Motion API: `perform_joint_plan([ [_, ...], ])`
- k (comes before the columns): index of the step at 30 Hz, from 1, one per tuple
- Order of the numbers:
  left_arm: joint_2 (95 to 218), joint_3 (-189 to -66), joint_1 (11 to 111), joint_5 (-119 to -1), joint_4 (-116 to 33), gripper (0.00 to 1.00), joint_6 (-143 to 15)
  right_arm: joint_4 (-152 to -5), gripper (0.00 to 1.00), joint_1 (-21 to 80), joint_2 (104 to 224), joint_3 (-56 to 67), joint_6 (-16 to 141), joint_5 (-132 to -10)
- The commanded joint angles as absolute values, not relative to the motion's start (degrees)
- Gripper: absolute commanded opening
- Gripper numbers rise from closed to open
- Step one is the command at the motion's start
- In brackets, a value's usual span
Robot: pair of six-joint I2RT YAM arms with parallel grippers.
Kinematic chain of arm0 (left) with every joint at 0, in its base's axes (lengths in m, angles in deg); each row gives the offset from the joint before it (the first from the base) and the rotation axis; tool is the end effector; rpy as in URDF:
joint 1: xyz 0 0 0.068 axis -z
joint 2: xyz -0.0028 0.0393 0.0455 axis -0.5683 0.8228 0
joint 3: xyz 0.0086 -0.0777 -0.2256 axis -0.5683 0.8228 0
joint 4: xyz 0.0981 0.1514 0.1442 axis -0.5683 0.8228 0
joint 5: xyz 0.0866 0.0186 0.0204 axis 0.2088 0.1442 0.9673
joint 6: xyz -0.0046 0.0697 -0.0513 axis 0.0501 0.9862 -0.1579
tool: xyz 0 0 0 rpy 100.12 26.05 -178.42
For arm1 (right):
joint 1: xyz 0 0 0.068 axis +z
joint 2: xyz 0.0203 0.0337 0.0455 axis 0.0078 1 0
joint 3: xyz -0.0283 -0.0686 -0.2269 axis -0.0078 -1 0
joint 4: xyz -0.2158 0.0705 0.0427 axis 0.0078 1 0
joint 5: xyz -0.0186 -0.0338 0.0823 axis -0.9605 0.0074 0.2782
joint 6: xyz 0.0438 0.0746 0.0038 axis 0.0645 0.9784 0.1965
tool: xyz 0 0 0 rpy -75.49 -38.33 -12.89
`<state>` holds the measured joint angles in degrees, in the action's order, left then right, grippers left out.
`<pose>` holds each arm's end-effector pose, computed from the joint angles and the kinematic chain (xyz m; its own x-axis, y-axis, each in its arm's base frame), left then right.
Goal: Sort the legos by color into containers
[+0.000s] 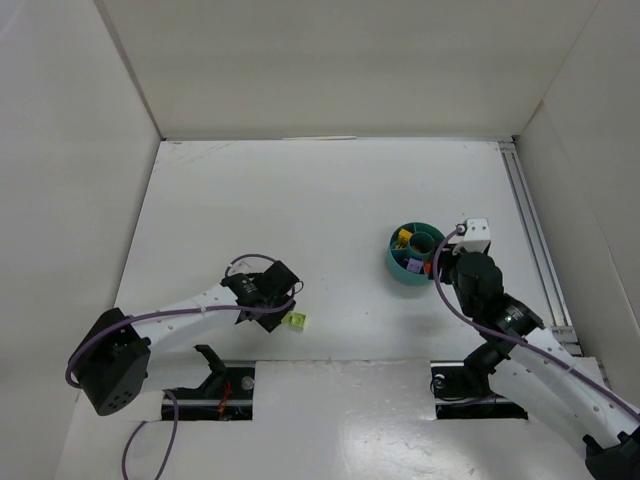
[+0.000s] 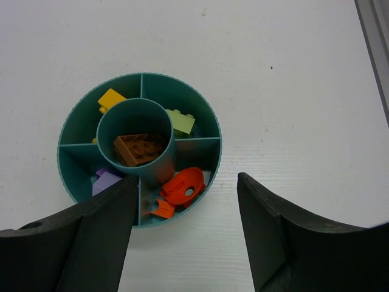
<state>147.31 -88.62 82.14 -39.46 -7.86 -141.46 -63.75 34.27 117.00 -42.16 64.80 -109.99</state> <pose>0.1475 -0.1373 0.1203 -0.6682 -0.7182 -0.1941 -0.6088 0.6778 -0.4123 0.1697 0.0650 0.2273 -0.3120 -0.0475 -0.9489 -0.0170 0.9989 -0.0444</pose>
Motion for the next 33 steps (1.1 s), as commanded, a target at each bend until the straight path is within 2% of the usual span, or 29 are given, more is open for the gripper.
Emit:
perform_joint_plan([
  [1, 146.6, -87.8, 81.9, -40.2, -7.9, 0.37, -140.7, -62.9, 0.71, 34.5, 116.1, -39.4, 65.6, -112.1],
  [9, 147.1, -89.9, 81.9, -39.6, -8.9, 0.23, -135.8, -61.7, 0.71, 34.5, 113.9, -38.4, 62.9, -109.5],
  [15, 142.7, -97.6, 85.4, -31.6, -7.7, 0.20, -129.6, -64.9, 0.75, 34.5, 113.3, -36.2, 53.5, -88.9],
  [18, 139.4, -99.0, 85.4, -30.4, -13.5, 0.19, -122.2, -70.7, 0.79, 34.5, 113.3, -36.2, 52.0, -74.8],
  [23, 130.8, -96.0, 85.4, -38.0, -34.2, 0.19, -109.6, -79.0, 0.82, 36.5, 118.9, -36.7, 47.6, -57.7],
  [24, 129.6, -95.3, 86.0, -42.4, -37.4, 0.19, -107.0, -81.4, 0.82, 37.2, 120.0, -36.7, 46.2, -52.1],
  [27, 127.3, -94.3, 86.0, -51.2, -45.5, 0.22, -99.5, -82.9, 0.82, 41.1, 123.8, -34.8, 41.2, -46.3],
  [29, 126.7, -96.1, 86.0, -56.9, -47.5, 0.25, -95.5, -83.5, 0.82, 45.1, 125.7, -33.4, 36.9, -45.4],
  [33, 129.0, -98.9, 86.0, -62.9, -47.5, 0.25, -92.6, -83.5, 0.83, 50.2, 128.0, -30.8, 33.7, -49.6],
])
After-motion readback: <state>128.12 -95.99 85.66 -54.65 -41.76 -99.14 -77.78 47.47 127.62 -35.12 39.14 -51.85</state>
